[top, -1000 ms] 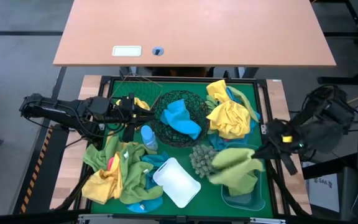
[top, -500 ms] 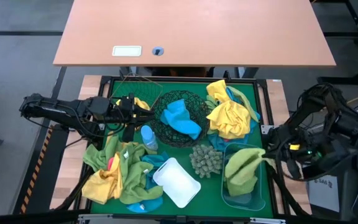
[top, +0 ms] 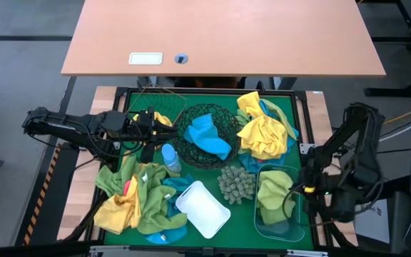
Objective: Sort microfiber towel by color & place in baskets
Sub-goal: Put the green microfiber cloth into the blue bin
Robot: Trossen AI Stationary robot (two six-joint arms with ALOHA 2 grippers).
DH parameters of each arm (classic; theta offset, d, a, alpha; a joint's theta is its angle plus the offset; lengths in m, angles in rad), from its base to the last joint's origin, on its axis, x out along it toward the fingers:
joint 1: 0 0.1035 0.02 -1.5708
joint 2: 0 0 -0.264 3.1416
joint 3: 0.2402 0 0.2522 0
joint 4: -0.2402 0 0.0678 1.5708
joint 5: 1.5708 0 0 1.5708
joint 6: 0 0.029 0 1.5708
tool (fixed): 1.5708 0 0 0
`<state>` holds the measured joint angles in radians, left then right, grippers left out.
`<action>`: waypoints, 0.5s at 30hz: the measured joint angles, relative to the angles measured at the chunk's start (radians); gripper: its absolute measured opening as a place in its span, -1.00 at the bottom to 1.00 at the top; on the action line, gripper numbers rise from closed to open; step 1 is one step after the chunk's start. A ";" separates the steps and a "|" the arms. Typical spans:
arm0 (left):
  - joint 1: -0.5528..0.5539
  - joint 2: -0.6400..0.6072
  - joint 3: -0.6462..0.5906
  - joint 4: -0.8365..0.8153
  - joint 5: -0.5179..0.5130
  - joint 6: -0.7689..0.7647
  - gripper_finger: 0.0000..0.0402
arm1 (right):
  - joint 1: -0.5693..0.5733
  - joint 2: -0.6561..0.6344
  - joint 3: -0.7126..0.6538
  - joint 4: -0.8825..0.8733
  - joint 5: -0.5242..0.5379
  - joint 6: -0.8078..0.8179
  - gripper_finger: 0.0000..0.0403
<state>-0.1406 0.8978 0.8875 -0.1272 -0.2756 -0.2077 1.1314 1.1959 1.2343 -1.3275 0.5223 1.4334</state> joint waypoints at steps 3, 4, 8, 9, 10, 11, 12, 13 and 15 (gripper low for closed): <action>0.000 0.000 0.000 0.000 0.000 0.000 -0.61 | -0.021 0.000 -0.129 0.131 0.001 0.000 -1.00; 0.000 0.000 0.000 0.000 0.000 0.000 -0.61 | -0.031 0.000 -0.176 0.185 -0.002 0.000 -1.00; 0.000 0.000 0.000 0.000 0.000 0.000 -0.61 | -0.065 0.000 -0.354 0.434 -0.067 -0.001 -1.00; 0.000 0.000 0.000 0.000 0.000 0.000 -0.61 | -0.078 0.000 -0.396 0.503 -0.092 -0.001 -1.00; 0.000 0.000 0.000 0.000 0.000 0.000 -0.61 | -0.089 0.000 -0.436 0.561 -0.114 -0.001 -1.00; 0.000 0.000 0.000 0.000 0.000 0.000 -0.60 | -0.099 0.000 -0.472 0.617 -0.137 -0.001 -1.00; 0.000 0.000 0.000 0.000 0.000 0.000 -0.60 | -0.107 0.000 -0.503 0.665 -0.153 -0.001 -1.00; 0.000 0.000 0.000 0.000 0.000 0.000 -0.60 | -0.112 0.000 -0.527 0.702 -0.170 -0.001 -1.00; 0.000 0.000 0.000 0.000 0.000 0.000 -0.60 | -0.125 0.000 -0.563 0.745 -0.191 -0.001 -1.00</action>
<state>-0.1409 0.8978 0.8875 -0.1272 -0.2756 -0.2073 1.0062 1.1961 0.6708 -0.5827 0.3312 1.4322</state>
